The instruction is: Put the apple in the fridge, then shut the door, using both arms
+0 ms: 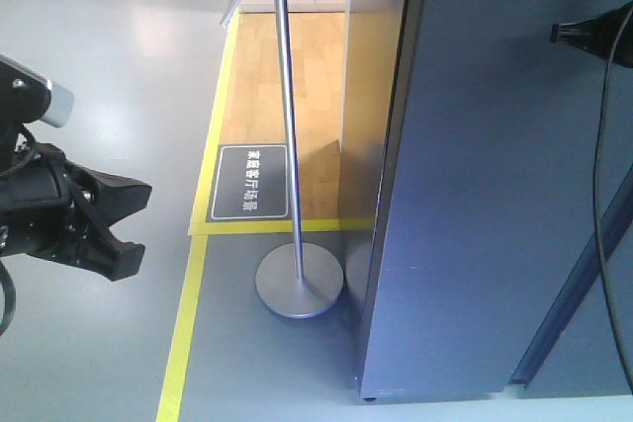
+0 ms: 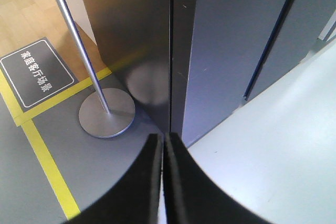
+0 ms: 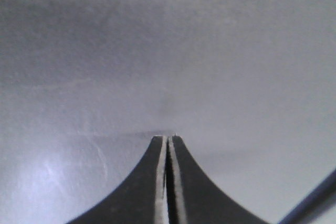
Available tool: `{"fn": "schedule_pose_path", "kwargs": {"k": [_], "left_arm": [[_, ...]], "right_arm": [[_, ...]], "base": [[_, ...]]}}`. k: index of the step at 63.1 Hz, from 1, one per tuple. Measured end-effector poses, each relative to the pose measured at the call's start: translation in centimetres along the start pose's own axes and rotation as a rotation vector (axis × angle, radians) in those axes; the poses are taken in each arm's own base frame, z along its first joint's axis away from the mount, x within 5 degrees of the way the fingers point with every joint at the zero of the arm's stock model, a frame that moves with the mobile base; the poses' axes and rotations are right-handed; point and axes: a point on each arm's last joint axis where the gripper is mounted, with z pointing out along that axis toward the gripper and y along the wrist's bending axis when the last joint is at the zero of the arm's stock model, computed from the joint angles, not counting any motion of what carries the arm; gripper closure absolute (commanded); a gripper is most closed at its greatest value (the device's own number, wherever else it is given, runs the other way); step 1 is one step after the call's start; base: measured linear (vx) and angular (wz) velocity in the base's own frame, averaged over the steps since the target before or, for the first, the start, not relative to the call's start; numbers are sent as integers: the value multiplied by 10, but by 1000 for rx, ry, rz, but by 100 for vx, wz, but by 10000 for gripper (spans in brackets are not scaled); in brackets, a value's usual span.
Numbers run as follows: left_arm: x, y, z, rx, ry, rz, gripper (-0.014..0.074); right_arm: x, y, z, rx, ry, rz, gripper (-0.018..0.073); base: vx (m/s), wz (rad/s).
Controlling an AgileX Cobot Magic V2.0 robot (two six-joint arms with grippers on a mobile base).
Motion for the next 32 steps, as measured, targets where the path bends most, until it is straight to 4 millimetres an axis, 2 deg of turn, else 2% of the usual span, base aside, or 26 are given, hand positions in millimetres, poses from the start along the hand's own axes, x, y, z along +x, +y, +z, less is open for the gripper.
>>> {"fn": "schedule_pose_path", "kwargs": {"k": [16,23,32], "left_arm": [[0,0,0,0,0,0,603],[0,0,0,0,0,0,603],[0,0,0,0,0,0,603]], "right_arm": [[6,-1,-23,-1,81,57,563],[20,3,-40,-17,101,23,563],[46,16,-70,-61,158,-106,563]], "base": [[0,0],[0,0],[0,0]]}}
